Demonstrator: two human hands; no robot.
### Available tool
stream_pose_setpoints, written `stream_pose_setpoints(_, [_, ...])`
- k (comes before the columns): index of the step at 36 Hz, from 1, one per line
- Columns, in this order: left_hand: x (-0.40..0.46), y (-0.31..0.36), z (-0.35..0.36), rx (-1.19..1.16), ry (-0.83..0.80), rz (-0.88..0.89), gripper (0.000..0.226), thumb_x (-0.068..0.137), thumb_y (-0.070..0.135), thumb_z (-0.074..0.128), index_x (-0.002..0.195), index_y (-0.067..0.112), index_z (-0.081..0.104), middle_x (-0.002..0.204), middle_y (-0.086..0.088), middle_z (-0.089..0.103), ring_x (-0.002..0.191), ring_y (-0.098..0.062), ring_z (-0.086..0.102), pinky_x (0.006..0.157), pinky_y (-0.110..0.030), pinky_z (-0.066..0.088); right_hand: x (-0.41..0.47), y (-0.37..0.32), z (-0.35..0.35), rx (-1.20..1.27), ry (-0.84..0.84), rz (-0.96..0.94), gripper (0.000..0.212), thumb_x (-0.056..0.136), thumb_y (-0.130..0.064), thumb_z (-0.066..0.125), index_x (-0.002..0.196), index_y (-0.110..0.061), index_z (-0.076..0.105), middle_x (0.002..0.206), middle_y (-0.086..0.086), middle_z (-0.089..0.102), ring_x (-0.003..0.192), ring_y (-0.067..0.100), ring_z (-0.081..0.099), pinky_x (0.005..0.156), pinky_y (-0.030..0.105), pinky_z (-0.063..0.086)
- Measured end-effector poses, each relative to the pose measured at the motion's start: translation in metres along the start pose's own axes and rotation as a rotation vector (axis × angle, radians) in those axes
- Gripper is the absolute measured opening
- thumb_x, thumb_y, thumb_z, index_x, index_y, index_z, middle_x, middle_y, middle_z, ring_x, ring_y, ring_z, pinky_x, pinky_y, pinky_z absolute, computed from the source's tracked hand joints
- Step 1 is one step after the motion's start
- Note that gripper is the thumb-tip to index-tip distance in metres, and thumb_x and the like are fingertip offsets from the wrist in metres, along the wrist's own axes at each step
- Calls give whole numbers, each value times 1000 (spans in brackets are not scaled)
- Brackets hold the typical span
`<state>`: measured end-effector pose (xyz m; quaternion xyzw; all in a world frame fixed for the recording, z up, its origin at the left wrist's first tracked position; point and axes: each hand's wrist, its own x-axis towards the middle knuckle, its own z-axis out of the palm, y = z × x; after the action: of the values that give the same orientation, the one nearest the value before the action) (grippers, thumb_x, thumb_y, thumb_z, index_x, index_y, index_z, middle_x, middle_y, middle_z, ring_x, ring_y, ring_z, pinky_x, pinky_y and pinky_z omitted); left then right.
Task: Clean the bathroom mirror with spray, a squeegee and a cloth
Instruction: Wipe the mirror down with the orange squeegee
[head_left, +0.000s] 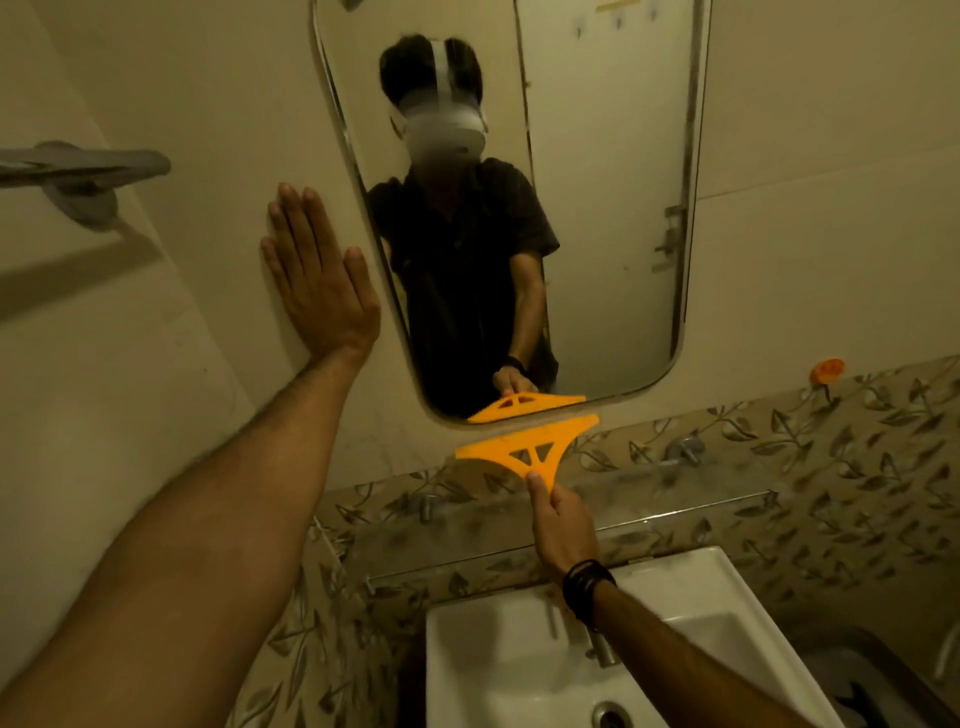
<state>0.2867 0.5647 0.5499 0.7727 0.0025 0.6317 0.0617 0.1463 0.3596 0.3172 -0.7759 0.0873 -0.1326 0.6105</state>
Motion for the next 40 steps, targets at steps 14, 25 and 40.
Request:
stream_pose_setpoints(14, [-1, 1, -1, 27, 4, -7, 62, 107, 30, 33, 161, 7, 14, 169, -16, 17, 157, -30, 14, 128, -48, 12, 32, -32, -39, -25, 84, -132, 49, 102, -52, 41, 61, -25, 42, 55, -5, 40, 52, 14, 37, 54, 32, 28])
stream_pose_setpoints(25, [-1, 2, -3, 32, -14, -18, 62, 108, 32, 29, 162, 7, 11, 169, -16, 15, 157, -30, 12, 128, -48, 9, 29, 18, -61, 40, 109, 55, 55, 96, -62, 42, 60, -21, 49, 52, -5, 41, 54, 20, 44, 57, 36, 36])
stream_pose_setpoints(40, [-6, 27, -2, 4, -21, -202, 66, 106, 45, 10, 162, 8, 13, 169, -13, 16, 158, -28, 13, 127, -49, 11, 53, -9, -102, -200, 59, -135, 55, 102, -49, 45, 55, -21, 36, 52, -3, 36, 51, 17, 35, 54, 32, 23])
